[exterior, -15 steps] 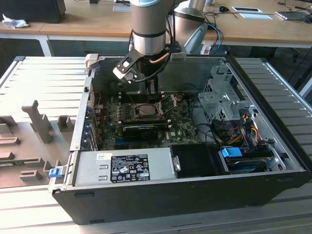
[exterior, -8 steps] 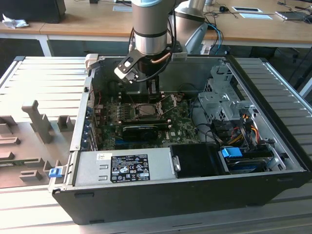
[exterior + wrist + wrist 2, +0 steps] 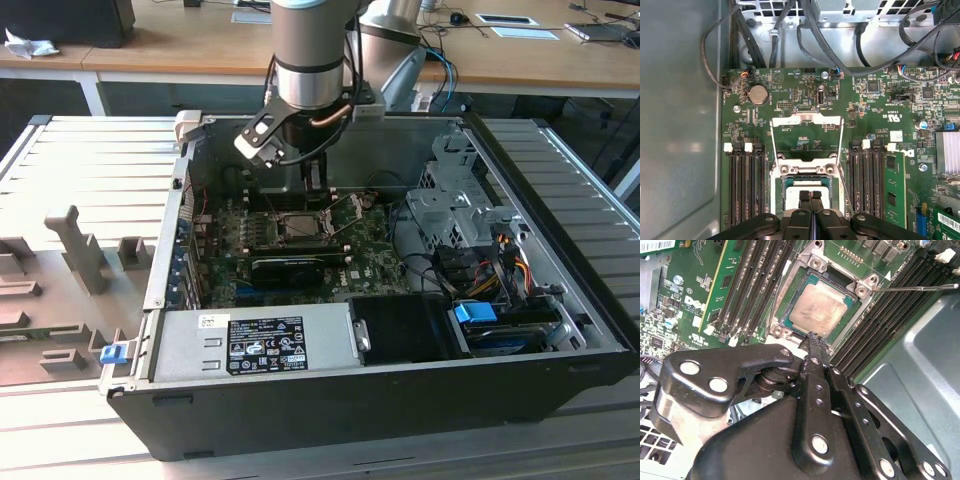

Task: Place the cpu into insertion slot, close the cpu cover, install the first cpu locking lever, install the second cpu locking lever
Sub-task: 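Close the cpu cover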

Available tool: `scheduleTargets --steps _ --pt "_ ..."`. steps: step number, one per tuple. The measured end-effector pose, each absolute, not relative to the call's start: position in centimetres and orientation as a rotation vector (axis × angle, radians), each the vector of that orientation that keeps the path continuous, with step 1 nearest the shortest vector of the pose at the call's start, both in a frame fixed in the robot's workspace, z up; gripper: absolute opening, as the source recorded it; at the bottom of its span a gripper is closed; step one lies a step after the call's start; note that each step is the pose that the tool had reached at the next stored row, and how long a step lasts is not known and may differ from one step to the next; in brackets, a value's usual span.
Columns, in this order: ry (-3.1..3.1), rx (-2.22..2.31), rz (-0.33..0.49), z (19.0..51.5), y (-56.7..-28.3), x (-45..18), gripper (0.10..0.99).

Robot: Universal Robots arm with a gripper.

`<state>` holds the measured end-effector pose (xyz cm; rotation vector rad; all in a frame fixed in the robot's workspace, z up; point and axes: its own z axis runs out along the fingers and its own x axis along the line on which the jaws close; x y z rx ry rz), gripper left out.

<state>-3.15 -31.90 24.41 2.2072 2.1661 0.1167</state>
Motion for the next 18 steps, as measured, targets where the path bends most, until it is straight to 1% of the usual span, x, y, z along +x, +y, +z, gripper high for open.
scheduleTargets --steps 8,18 --pt "2.166 2.207 0.116 24.45 -31.9 -2.82 0.106" --pt "2.166 2.207 0.116 25.33 -31.9 -2.5 0.106"
